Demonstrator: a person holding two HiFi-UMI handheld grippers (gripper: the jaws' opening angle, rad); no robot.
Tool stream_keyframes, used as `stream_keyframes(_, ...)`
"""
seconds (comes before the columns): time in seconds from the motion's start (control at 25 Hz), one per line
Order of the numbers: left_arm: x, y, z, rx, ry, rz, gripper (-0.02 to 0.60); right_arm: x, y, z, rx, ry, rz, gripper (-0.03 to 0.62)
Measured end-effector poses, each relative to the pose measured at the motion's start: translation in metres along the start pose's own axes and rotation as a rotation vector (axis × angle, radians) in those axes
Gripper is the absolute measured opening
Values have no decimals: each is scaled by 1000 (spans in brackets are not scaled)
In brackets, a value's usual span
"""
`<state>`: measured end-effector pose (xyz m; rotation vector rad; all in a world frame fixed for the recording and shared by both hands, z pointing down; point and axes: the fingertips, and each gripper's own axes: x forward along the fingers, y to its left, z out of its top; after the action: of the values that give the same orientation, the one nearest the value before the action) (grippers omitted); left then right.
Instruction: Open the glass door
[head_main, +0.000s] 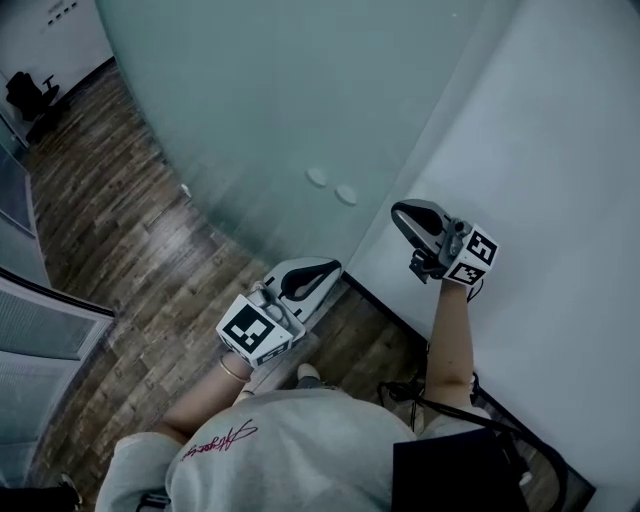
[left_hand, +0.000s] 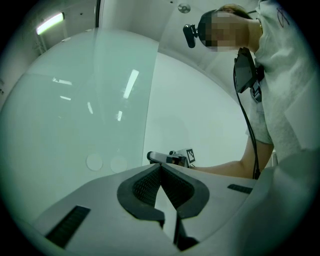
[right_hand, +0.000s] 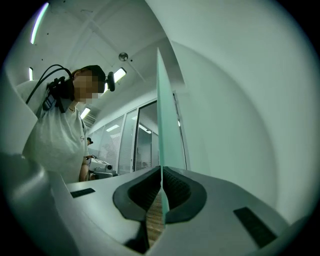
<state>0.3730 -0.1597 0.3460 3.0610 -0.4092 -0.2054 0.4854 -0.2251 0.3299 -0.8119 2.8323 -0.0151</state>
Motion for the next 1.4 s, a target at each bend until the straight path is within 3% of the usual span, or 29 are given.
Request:
stream_keyframes(0.4, -37, -13, 3, -19, -15, -42, 12, -4, 73, -24, -18, 83, -97, 25)
stream_keyframes(1.2, -107, -54, 10, -6, -32, -107, 12, 4, 193, -37, -51, 42, -201, 24)
stream_keyframes(1.4, -119, -58, 10, -10, -32, -116, 12, 14, 210, -45, -81, 84, -227, 20)
